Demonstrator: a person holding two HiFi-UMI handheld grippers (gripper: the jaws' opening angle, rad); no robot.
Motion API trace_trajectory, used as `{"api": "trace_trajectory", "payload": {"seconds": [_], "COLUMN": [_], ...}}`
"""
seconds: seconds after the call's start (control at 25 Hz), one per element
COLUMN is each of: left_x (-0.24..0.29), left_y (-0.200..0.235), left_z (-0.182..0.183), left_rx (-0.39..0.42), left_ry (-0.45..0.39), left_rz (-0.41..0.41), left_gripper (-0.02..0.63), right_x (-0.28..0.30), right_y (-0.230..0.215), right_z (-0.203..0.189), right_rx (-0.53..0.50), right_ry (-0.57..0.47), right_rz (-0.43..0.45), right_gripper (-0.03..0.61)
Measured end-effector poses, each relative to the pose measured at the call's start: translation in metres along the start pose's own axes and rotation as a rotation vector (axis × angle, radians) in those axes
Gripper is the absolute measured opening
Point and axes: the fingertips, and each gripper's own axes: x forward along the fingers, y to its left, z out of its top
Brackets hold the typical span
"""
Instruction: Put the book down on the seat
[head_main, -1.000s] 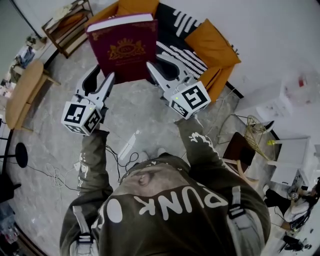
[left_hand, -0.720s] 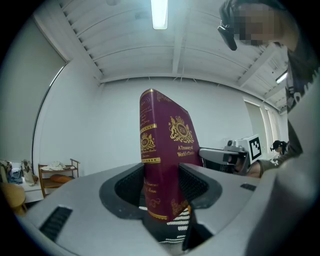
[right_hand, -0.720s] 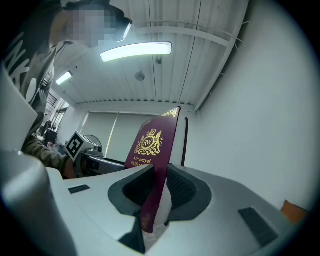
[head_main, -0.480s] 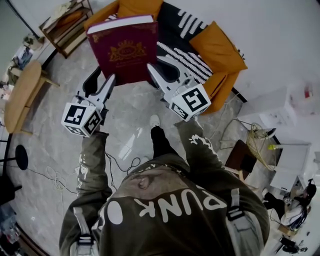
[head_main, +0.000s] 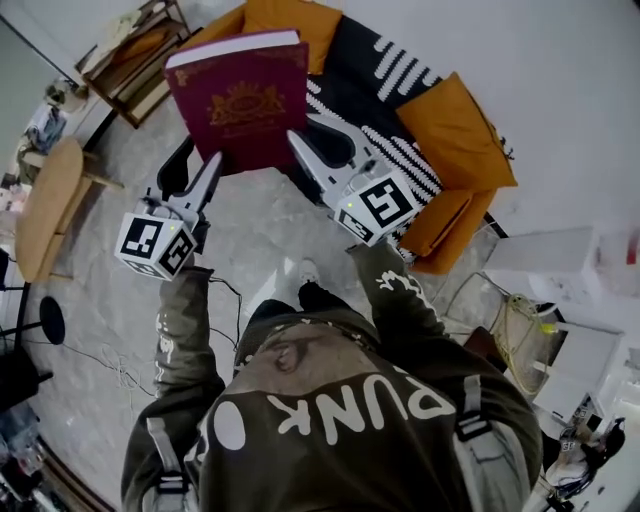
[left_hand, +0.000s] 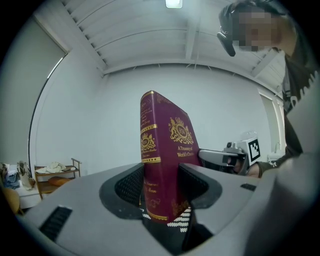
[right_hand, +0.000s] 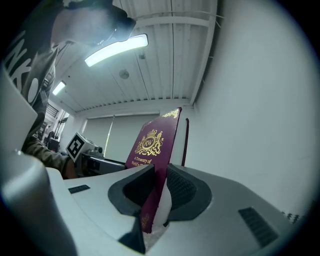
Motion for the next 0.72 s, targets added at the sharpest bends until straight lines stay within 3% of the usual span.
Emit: {"api": "trace_trajectory", "payload": {"seconds": [0.36, 0.72], "left_x": [0.081, 0.158], "left_y": [0.062, 0.161], "left_z": [0.0, -0.011], "left_rx": [-0.001, -0.022], "left_ry": [0.016, 0.034], "left_rz": [0.011, -0.02], "left_gripper": [0.204, 0.204], "right_x": [0.061, 0.156], "right_y": [-0.08, -0.152], "right_z": [-0.018, -0.052], "right_rx": [0.016, 0.027], "right_ry": [0.001, 0.035], "right_rz": [0.011, -0.023], "right_gripper": [0.086, 0.086]}}
